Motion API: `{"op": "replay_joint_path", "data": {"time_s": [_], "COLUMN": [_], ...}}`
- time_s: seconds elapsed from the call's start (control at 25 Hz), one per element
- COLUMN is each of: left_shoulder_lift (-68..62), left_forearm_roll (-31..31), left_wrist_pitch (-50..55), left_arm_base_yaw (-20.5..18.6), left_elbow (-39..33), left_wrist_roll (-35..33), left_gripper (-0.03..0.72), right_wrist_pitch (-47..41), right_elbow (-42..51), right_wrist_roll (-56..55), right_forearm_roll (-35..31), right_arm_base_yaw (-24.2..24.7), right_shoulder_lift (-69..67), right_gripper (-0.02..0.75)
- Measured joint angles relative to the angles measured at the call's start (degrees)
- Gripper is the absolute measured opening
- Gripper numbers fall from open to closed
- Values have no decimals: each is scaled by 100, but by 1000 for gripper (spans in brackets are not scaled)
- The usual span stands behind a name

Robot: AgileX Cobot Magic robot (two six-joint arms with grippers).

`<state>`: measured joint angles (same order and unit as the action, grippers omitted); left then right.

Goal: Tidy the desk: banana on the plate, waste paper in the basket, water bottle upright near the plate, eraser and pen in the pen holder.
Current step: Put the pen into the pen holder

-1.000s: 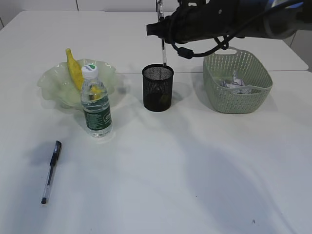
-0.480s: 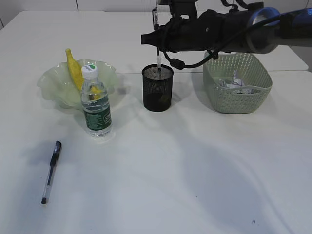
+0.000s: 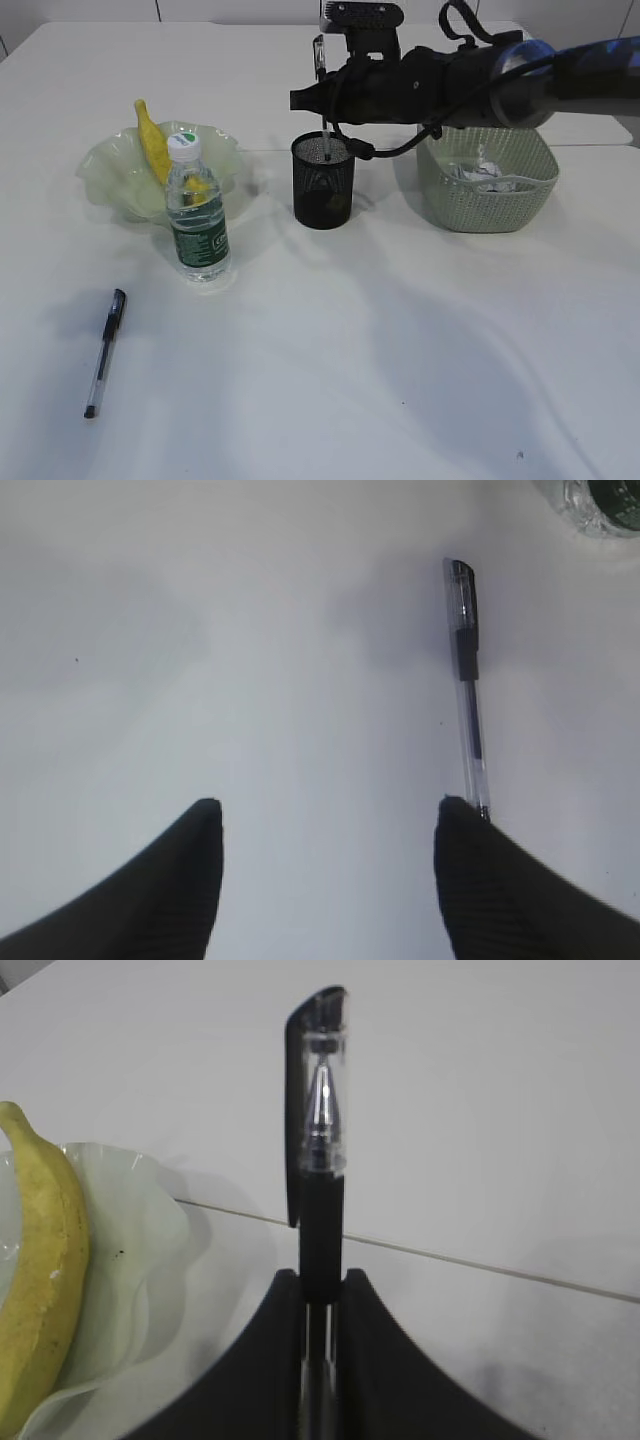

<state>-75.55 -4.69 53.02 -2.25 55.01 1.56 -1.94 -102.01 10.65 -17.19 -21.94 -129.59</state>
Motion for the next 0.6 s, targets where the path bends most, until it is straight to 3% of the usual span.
{"op": "replay_joint_path", "data": {"time_s": [0.36,0.6], "left_shoulder_lift": [0,0], "left_forearm_roll": [0,0], "left_wrist_pitch": [0,0], "left_arm_base_yaw": [0,0], "left_elbow": [0,0], "left_wrist_roll": [0,0], "left_gripper": [466,466], "right_wrist_pitch": [23,46], "right_elbow": [0,0], "right_wrist_roll": [0,0], "right_forearm_roll": [0,0], "right_arm_base_yaw": [0,0], "right_shoulder_lift": [-64,-64], "right_gripper": [56,126]}}
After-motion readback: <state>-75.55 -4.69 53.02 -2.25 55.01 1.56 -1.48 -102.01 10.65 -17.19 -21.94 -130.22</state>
